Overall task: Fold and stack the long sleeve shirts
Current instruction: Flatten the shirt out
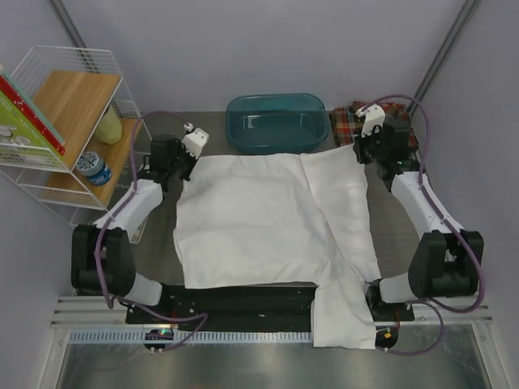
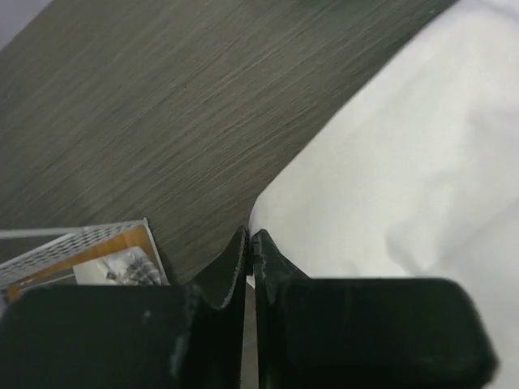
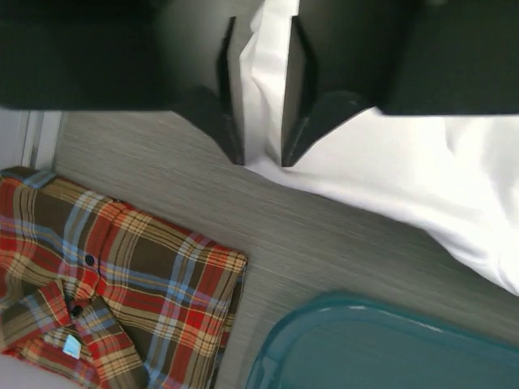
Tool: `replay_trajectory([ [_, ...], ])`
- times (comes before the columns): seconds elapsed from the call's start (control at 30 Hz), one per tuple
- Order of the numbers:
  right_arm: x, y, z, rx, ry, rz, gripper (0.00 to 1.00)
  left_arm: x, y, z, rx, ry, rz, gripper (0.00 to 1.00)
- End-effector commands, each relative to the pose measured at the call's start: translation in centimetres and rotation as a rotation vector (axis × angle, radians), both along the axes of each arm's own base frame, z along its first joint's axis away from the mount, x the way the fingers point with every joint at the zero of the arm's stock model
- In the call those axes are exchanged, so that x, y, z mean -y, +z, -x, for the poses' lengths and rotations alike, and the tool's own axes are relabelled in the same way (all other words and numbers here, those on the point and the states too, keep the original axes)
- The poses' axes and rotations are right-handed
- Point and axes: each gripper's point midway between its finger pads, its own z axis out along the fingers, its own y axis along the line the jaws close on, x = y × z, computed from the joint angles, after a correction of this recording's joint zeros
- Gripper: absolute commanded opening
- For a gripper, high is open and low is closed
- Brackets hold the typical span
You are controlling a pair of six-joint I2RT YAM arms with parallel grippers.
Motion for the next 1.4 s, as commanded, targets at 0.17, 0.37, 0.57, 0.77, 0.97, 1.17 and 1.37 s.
replay_trajectory([
  [0.17,2.9,1.6,-8.5,-0.044,-0.129,0.130,0.63,-1.7,3.0,-7.7,-0.008,0.086,-0.045,0.55],
  [0.37,3.0,0.2,-1.3,-0.301,-0.022,0.097,0.77,0.5,1.8,-0.7,-0.207,-0.076,0.006,0.72],
  [0.57,2.5,-5.7,10.3,-0.799,0.099,-0.050,0.75,5.4,-1.3,9.8,-0.378,-0.353,-0.022,0.74],
  [0.77,4.1,-10.6,17.9,-1.078,0.106,-0.119,0.73,12.3,-1.7,16.4,-0.344,-0.646,-0.061,0.75],
  [0.97,3.5,-14.5,18.6,-1.157,0.075,-0.214,0.64,12.9,-8.3,17.5,-0.537,-0.647,-0.165,0.69],
  [1.17,4.9,-16.0,14.5,-1.090,0.017,-0.207,0.55,9.4,-12.5,13.5,-0.601,-0.503,-0.272,0.48],
  [1.37,5.3,-15.2,12.8,-1.100,-0.006,-0.259,0.54,4.7,-15.6,10.2,-0.696,-0.403,-0.346,0.25],
])
